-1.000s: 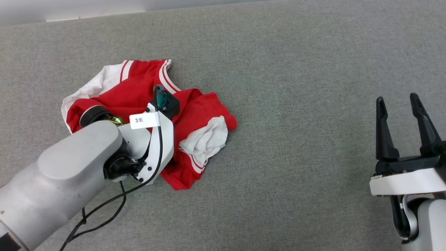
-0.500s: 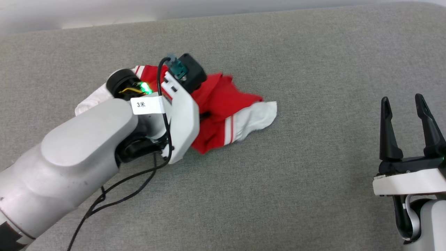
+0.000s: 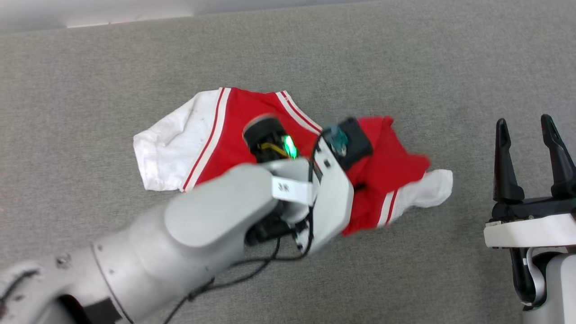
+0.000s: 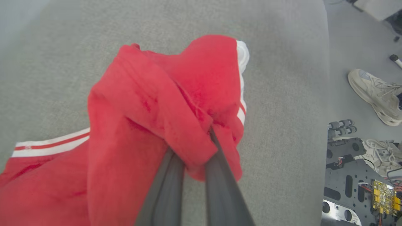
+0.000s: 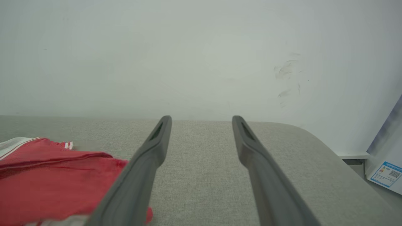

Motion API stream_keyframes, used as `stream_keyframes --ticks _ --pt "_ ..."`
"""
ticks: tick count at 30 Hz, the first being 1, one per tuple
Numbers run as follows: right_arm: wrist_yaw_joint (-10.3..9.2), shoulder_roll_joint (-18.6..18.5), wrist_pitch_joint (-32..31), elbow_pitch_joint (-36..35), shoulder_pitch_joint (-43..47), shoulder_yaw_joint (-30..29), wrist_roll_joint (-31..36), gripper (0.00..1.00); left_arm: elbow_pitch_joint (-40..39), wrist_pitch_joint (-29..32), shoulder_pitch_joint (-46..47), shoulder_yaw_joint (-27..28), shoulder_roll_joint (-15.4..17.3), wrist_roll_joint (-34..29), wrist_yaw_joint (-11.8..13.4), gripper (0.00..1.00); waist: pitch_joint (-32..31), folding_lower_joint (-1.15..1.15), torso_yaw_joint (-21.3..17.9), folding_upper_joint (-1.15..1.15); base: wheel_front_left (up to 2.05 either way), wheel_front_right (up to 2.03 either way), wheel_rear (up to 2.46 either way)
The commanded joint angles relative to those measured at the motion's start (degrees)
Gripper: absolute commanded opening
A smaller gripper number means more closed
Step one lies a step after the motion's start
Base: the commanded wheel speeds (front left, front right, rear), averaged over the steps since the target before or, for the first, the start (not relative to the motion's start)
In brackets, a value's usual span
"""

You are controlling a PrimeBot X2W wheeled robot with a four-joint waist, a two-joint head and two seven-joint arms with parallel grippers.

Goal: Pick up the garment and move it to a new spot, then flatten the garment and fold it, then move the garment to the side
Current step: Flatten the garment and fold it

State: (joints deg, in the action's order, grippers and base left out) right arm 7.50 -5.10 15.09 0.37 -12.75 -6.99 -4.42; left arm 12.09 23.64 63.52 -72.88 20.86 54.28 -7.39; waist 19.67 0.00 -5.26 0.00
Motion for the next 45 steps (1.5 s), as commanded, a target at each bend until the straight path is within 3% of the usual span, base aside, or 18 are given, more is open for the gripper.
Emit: stream_keyframes --ticks 1,7,11,13,17,22,29,34,40,44,45 --pt "-0.03 0.3 0.1 -0.2 -0.6 0.0 -0.1 1.00 0.9 0.5 -2.2 -0.3 -0.9 -0.6 0.0 0.00 0.5 0.00 -0.5 0.00 0.00 0.00 0.00" --pt "-0.02 0.5 0.1 0.2 -1.1 0.1 -0.2 1.00 1.0 8.3 -11.6 -0.4 -4.2 -5.4 0.0 0.00 1.2 0.00 -1.4 0.00 0.00 0.00 0.00" --pt "-0.02 0.4 0.1 0.6 -0.6 -0.4 0.1 1.00 0.5 8.2 -14.3 -0.6 -4.5 -6.3 0.0 0.00 0.3 0.00 -1.0 0.00 0.00 0.00 0.00" --pt "-0.02 0.3 0.1 0.9 -0.1 -0.4 0.4 1.00 0.5 5.7 -13.5 -0.5 -4.1 -6.4 0.0 1.00 -0.6 0.00 -0.6 0.00 0.00 0.00 0.00" --pt "-0.03 0.0 0.1 1.3 1.3 -0.6 0.4 1.00 -0.4 -0.8 -11.5 0.1 -2.6 -4.4 0.0 1.00 -3.0 0.00 0.5 0.00 0.00 0.00 0.00" --pt "-0.02 -0.1 0.1 1.4 3.3 -1.4 0.6 1.00 -3.6 -5.9 -9.3 3.9 1.8 -2.2 0.0 1.00 -5.9 0.00 2.2 0.00 0.00 0.00 0.00" --pt "-0.03 0.0 0.1 1.3 4.6 -1.0 0.4 1.00 -5.3 -8.8 -5.6 11.1 9.0 -1.7 3.1 1.00 -7.9 0.00 3.4 0.00 0.00 0.00 0.00" --pt "-0.02 -0.5 0.1 0.9 4.0 -0.4 0.1 1.00 -1.6 -6.5 -2.4 14.3 13.6 -0.2 3.7 1.00 -7.4 0.00 3.2 0.00 0.00 0.00 0.00" --pt "-0.02 -0.9 0.1 0.4 2.8 0.0 0.0 1.00 5.4 1.9 1.5 15.5 18.4 2.6 4.1 1.00 -4.7 0.00 1.5 0.00 0.00 0.00 0.00" --pt "-0.02 -1.0 0.1 0.1 1.9 0.0 -0.1 1.00 10.3 7.3 2.9 15.2 19.4 4.7 3.4 1.00 -2.4 0.00 0.3 0.00 0.00 0.00 0.00" --pt "-0.02 -1.0 0.1 -0.1 1.0 0.1 -0.3 1.00 13.7 11.3 3.0 14.2 19.4 6.1 2.9 1.00 -0.6 0.00 -0.6 0.00 0.00 0.00 0.00"
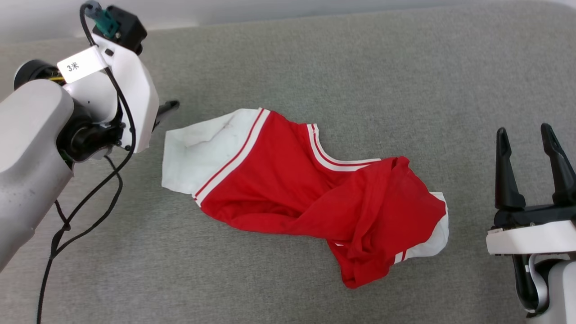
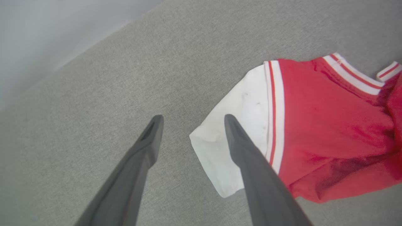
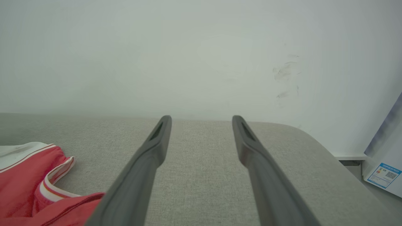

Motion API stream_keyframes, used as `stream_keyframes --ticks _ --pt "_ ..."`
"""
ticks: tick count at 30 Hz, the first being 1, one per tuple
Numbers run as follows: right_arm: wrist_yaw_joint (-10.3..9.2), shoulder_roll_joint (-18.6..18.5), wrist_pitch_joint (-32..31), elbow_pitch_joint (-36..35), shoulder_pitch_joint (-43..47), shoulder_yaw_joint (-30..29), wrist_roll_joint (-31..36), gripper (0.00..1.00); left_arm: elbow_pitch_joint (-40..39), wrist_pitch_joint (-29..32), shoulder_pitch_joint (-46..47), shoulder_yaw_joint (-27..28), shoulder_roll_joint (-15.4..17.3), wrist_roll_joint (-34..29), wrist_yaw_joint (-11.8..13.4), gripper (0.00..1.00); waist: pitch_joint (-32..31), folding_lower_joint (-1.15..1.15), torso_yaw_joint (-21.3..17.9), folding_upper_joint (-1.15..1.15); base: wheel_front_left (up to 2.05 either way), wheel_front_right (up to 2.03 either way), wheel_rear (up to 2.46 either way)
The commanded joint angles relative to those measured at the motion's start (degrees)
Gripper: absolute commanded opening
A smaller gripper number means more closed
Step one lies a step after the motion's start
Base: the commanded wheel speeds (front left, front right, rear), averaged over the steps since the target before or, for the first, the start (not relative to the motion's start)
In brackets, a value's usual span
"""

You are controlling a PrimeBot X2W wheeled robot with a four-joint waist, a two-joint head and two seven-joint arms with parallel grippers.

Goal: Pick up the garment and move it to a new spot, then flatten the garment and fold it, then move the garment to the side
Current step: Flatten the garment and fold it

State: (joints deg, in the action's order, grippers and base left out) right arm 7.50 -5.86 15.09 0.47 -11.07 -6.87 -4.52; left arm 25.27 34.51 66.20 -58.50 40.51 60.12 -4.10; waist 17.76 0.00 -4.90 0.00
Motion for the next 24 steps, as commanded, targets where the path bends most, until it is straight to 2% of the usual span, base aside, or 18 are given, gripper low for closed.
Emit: stream_keyframes --ticks 1,8,15,16,17,18,21,24 --pt "-0.02 -0.2 0.1 -0.2 -1.0 0.1 -0.2 1.00 1.3 1.6 0.2 -0.5 -0.4 0.8 -0.5 1.00 2.0 0.00 -1.3 0.00 0.00 0.00 0.00" --pt "-0.02 0.0 0.1 -0.6 -3.2 0.5 -0.2 1.00 5.5 7.4 -1.4 -4.1 -0.6 0.5 -1.4 1.00 5.6 0.00 -3.2 0.00 0.00 0.00 0.00" --pt "-0.02 0.4 0.1 -0.5 -3.6 0.2 -0.1 1.00 8.4 8.8 -5.7 -7.0 -1.7 1.0 -1.9 1.00 6.5 0.00 -3.7 0.00 0.00 0.00 0.00" --pt "-0.02 0.5 0.1 -0.5 -3.4 0.0 0.0 1.00 8.5 8.3 -6.3 -7.0 -2.0 1.2 -2.1 0.91 6.4 0.00 -3.6 0.00 0.00 0.00 0.00" --pt "-0.02 0.5 0.1 -0.4 -3.2 -0.2 0.1 1.00 8.3 7.7 -6.6 -7.1 -2.3 1.2 -2.3 0.20 6.2 0.00 -3.4 0.00 0.00 0.00 0.00" --pt "-0.02 0.5 0.1 -0.3 -3.1 -0.3 0.3 1.00 7.8 6.8 -6.6 -7.2 -2.3 0.9 -2.5 0.00 5.9 0.00 -3.2 0.00 0.00 0.00 0.00" --pt "-0.02 0.5 0.1 -0.1 -2.4 -0.7 0.5 1.00 5.7 2.5 -6.1 -5.9 -2.0 1.0 -2.8 0.00 4.5 0.00 -2.1 0.00 0.00 0.00 0.00" --pt "-0.02 0.4 0.1 0.1 -1.6 -0.8 0.6 1.00 3.1 -0.5 -6.6 -5.2 0.5 1.0 -2.9 0.00 2.6 0.00 -0.8 0.00 0.00 0.00 0.00"
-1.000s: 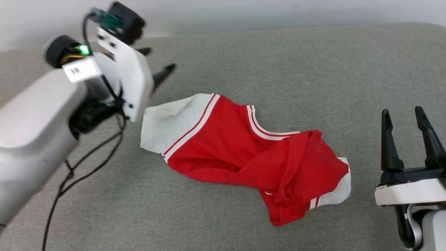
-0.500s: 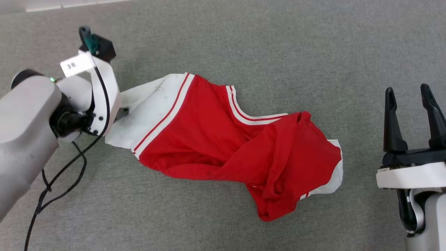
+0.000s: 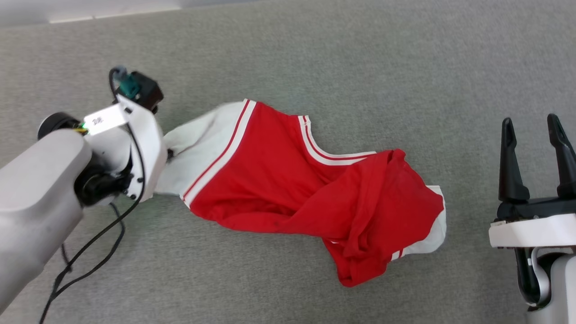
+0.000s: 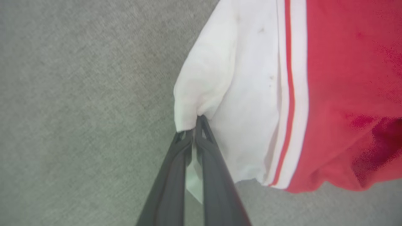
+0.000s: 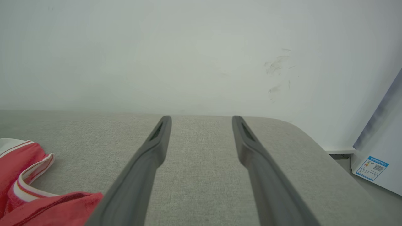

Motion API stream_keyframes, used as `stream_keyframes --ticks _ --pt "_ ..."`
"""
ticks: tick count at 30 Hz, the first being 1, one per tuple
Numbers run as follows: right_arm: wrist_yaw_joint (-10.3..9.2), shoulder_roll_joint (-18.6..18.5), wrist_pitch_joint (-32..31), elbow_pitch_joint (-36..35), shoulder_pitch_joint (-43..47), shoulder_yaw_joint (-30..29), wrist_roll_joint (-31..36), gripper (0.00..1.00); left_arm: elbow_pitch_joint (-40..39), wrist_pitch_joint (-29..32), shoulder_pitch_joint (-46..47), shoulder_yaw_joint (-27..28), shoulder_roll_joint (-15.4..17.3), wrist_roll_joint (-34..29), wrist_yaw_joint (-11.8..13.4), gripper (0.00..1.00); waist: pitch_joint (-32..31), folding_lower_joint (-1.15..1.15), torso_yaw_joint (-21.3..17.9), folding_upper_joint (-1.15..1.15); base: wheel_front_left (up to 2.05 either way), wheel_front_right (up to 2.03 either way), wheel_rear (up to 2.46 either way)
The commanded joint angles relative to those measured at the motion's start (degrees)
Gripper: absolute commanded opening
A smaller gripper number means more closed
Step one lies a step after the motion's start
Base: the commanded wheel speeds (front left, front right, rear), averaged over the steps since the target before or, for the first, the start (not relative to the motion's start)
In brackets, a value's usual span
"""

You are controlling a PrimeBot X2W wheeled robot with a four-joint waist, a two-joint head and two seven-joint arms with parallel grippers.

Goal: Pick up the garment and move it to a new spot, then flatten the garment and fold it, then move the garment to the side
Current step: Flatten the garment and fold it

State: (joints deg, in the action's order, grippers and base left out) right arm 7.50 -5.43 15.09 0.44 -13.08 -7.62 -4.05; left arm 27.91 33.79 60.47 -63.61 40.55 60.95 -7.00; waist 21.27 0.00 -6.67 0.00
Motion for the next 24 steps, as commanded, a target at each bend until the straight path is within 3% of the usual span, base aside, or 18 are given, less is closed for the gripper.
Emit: stream_keyframes --ticks 1,7,11,12,13,17,21,22,23,24 --pt "-0.02 0.0 0.1 0.2 0.6 -0.1 0.1 1.00 -0.5 -0.7 -1.4 0.2 1.2 0.2 0.0 0.00 -1.6 0.00 1.4 0.00 0.00 0.00 0.00" --pt "-0.02 -0.2 0.1 0.6 1.8 0.2 0.4 1.00 -3.9 -1.9 -7.2 0.3 6.4 2.7 1.3 0.00 -4.0 0.00 3.3 0.00 0.00 0.00 0.00" --pt "-0.02 -0.6 0.1 1.1 2.4 0.5 0.4 1.00 -4.3 -3.3 -11.4 0.1 7.3 4.4 2.7 0.00 -5.0 0.00 3.7 0.00 0.00 0.00 0.00" --pt "-0.02 -0.7 0.1 1.2 2.6 0.5 0.4 1.00 -4.2 -4.2 -12.2 0.4 7.1 4.6 3.2 0.11 -5.4 0.00 3.8 0.00 0.00 0.00 0.00" --pt "-0.02 -0.8 0.1 1.3 2.7 0.5 0.3 1.00 -4.0 -5.6 -12.7 0.6 6.8 4.3 3.7 1.00 -5.8 0.00 3.9 0.00 0.00 0.00 0.00" --pt "-0.03 -2.0 0.1 1.2 3.2 0.5 0.4 1.00 -4.6 -15.1 -13.6 1.9 6.3 0.7 5.4 1.00 -8.1 0.00 4.4 0.00 0.00 0.00 0.00" --pt "-0.02 -4.4 0.1 0.3 1.8 0.6 0.5 1.00 -6.2 -27.1 -15.9 3.6 5.6 -3.4 9.3 1.00 -10.6 0.00 5.2 0.00 0.00 0.00 0.00" --pt "-0.02 -5.2 0.1 0.1 1.1 0.8 0.5 1.00 -6.9 -29.9 -16.5 4.1 5.4 -4.1 10.5 1.00 -11.1 0.00 5.4 0.00 0.00 0.00 0.00" --pt "-0.02 -8.4 0.1 -0.3 -1.2 2.2 0.1 1.00 -9.0 -37.9 -19.1 5.4 4.6 -6.0 14.3 1.00 -12.5 0.00 6.1 0.00 0.00 0.00 0.00" --pt "-0.03 -9.7 -0.1 -0.1 -2.2 2.9 -0.3 1.00 -9.9 -40.4 -20.1 5.7 4.3 -6.7 15.8 1.00 -12.8 0.00 6.3 0.00 0.00 0.00 0.00"
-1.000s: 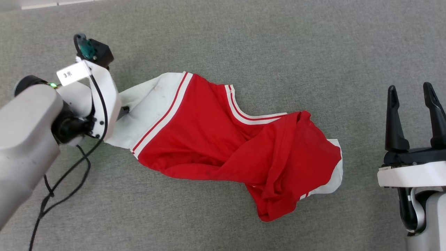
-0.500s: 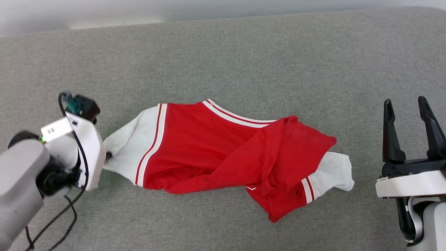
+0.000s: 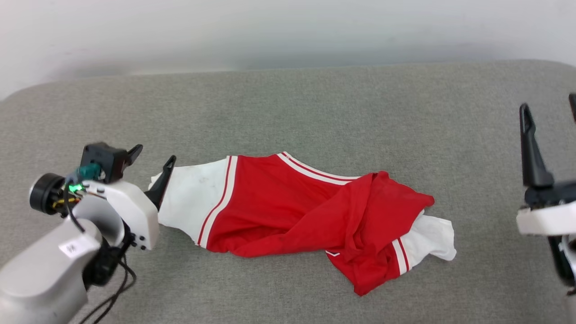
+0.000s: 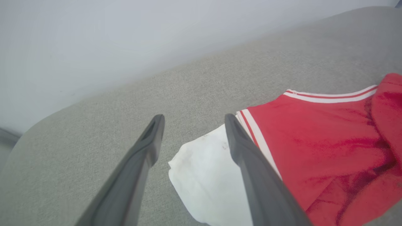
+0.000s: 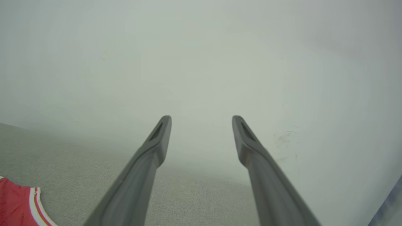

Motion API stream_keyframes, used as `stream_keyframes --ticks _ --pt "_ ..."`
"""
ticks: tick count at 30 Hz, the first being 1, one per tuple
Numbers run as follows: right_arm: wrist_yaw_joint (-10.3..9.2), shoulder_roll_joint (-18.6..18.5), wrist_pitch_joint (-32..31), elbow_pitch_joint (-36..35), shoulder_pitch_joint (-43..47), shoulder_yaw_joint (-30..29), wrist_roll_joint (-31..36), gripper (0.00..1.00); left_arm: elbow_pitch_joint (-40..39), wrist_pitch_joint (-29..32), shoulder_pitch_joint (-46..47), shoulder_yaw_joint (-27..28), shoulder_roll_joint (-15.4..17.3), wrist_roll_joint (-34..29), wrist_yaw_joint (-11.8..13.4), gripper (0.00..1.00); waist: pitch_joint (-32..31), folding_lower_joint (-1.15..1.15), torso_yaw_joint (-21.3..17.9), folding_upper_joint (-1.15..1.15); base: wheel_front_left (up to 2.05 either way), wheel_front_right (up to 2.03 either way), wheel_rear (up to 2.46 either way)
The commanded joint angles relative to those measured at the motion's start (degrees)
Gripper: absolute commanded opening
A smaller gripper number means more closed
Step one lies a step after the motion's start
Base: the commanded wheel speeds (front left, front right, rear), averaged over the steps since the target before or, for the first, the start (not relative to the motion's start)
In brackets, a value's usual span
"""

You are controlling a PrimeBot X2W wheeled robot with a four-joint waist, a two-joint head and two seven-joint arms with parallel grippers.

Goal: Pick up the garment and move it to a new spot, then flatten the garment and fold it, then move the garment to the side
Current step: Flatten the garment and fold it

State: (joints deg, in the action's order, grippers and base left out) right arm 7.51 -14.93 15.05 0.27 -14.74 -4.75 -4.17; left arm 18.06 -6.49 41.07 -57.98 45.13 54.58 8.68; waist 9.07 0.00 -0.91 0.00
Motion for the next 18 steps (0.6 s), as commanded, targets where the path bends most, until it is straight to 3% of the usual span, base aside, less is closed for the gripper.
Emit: stream_keyframes --ticks 1,7,11,14,18 --pt "-0.03 -1.7 -0.8 0.1 -1.8 1.1 -0.7 1.00 -0.8 -2.6 -1.8 0.7 -0.5 -0.6 1.7 1.00 -0.8 0.00 0.7 0.00 0.00 0.00 0.00" --pt "-0.04 -13.0 -14.4 -0.8 -9.1 11.3 -8.7 1.00 -6.9 -8.6 -8.5 6.3 -2.3 -4.3 11.1 1.00 -1.5 0.00 1.5 0.00 0.00 0.00 0.00" --pt "-0.04 -21.0 -27.4 -2.3 -12.3 19.2 -17.7 1.00 -13.1 -8.8 -14.7 15.1 -4.6 -11.4 16.1 1.00 -1.5 0.00 2.0 0.00 0.00 0.00 0.00" --pt "-0.03 -26.6 -37.7 -3.8 -13.9 25.2 -25.2 1.00 -16.4 -8.7 -19.6 21.1 -7.0 -16.6 17.5 1.00 -1.3 0.00 2.3 0.00 0.00 0.00 0.00" --pt "-0.04 -32.6 -50.6 -5.9 -15.7 32.5 -34.5 1.00 -19.0 -8.7 -25.3 28.3 -10.7 -22.2 17.2 1.00 -0.3 0.00 2.7 0.00 0.00 0.00 0.00"
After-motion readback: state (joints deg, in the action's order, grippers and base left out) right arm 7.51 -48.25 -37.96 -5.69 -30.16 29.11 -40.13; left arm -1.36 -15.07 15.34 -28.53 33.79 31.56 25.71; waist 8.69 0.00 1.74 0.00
